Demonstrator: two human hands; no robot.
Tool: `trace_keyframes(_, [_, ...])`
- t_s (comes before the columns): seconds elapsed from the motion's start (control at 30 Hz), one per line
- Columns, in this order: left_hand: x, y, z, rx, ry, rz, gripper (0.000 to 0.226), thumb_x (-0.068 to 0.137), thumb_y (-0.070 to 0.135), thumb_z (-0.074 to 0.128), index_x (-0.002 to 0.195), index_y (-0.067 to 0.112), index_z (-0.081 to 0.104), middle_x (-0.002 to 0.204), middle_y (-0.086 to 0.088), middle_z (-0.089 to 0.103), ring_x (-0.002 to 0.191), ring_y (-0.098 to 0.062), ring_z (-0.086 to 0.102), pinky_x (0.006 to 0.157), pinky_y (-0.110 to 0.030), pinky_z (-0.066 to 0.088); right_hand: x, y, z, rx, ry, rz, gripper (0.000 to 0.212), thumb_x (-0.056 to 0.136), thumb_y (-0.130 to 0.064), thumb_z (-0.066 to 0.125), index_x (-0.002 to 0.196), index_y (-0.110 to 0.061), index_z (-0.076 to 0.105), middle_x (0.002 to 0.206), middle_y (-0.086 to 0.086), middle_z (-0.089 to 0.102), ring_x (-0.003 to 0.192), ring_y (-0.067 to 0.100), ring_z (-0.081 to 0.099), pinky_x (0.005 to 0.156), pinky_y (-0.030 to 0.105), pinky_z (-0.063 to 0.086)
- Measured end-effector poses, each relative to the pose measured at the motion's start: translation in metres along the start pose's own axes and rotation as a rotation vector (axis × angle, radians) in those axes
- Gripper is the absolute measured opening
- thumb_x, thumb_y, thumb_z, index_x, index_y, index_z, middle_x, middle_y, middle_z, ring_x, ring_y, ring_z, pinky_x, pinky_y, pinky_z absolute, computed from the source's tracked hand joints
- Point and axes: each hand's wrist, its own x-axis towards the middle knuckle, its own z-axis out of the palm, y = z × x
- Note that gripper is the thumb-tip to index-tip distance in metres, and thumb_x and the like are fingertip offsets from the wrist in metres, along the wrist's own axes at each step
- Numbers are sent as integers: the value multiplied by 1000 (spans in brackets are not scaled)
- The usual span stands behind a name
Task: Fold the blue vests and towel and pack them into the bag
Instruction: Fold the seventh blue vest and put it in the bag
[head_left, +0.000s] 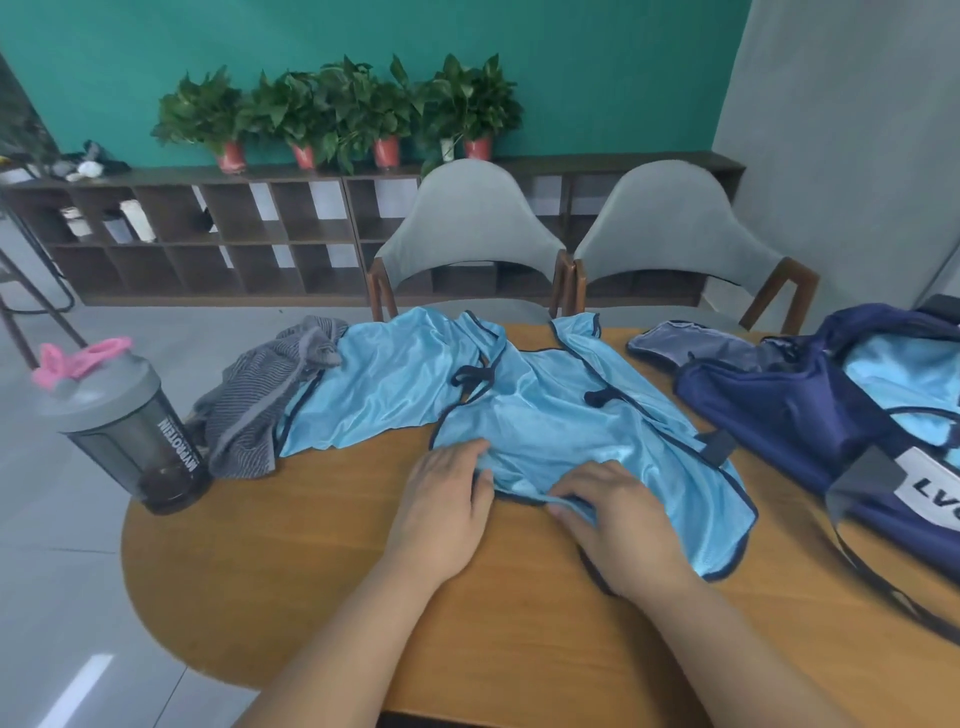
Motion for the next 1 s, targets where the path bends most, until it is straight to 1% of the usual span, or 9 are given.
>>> trace_keyframes(0.13, [-4,2,-8,-59,-14,54,49,105,48,47,152,32,44,150,14,49,143,-9,39,124,-33,28,5,1,-17,342,36,326,9,103,-39,63,96,-32,63,57,-12,55,52,8,46,55,21,40])
trace_keyframes(0.27, [-10,10,-9,66,75,141,57,98,47,62,148,22,49,146,6,46,138,-16,43,119,-35,36,9,0,-22,449,112,455,14,108,-40,52,103,-29,58,50,-6,38,46,13,32,44,23,28])
trace_keyframes(0.37, [-15,12,-6,98,225,235,35,95,40,70,121,17,66,118,3,57,110,-18,55,96,-38,49,9,0,-22,452,205,501,18,109,-42,49,103,-28,59,50,-7,37,45,12,32,43,22,28])
trace_keyframes(0.43, [-17,16,-5,70,147,381,23,100,37,65,116,22,69,110,9,63,103,-14,58,90,-40,51,8,-2,-24,477,253,510,21,109,-42,47,100,-28,60,52,-5,37,47,13,33,43,23,28])
trace_keyframes(0.53, [-13,30,1,102,-127,392,49,105,46,50,153,34,47,151,16,51,141,-6,43,122,-36,33,9,-5,-26,510,315,516,25,109,-42,46,95,-26,60,58,-1,39,51,14,35,46,24,30])
trace_keyframes(0.63, [-3,38,9,68,-244,248,63,104,60,42,161,37,32,165,21,29,153,-4,19,129,-34,13,11,-6,-28,557,349,547,27,109,-44,46,95,-25,60,62,0,40,52,11,36,49,24,33])
trace_keyframes(0.73, [0,27,13,18,-141,224,37,103,53,52,135,36,62,136,22,50,134,-7,37,119,-35,32,13,-11,-34,578,294,570,26,108,-43,48,95,-28,63,69,10,46,62,15,43,57,33,36])
trace_keyframes(0.87, [-1,22,11,-57,26,208,8,105,30,59,104,32,66,113,20,61,119,-9,46,105,-36,40,24,-17,-51,570,159,592,21,107,-39,53,104,-27,70,121,34,60,106,54,55,85,56,51])
trace_keyframes(1.0, [-5,25,0,-111,225,103,12,109,20,51,107,24,62,106,12,60,106,-12,50,96,-32,39,35,-6,-71,504,191,360,20,107,-38,55,96,-28,68,82,7,57,75,17,50,67,29,39])
